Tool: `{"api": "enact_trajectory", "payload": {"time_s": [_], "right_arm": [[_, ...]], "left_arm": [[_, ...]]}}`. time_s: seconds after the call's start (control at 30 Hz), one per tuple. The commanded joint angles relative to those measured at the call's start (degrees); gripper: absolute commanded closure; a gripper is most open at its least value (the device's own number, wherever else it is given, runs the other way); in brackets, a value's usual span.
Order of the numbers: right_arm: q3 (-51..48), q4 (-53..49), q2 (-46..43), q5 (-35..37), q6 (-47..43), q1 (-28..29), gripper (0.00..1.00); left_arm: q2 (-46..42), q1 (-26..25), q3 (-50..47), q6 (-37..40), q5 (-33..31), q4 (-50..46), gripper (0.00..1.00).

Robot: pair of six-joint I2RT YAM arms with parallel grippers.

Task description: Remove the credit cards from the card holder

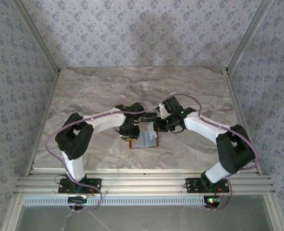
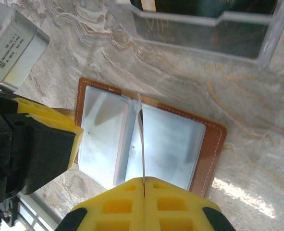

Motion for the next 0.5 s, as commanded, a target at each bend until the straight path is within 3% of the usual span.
{"api": "enact_trajectory", "payload": {"time_s": [0.0,0.47], "right_arm": [[4.09,-7.74,-1.5,1.67,-15.34,-0.46,1.0],[21.66,-23.35,5.01,9.26,-59.46,0.05,1.0]], "left_arm": [[-5.14,1.17,0.33,0.14,-0.56,-0.88,0.76],[-16.08,8.6,-11.12,-3.42,4.86,9.8,0.76]]}}
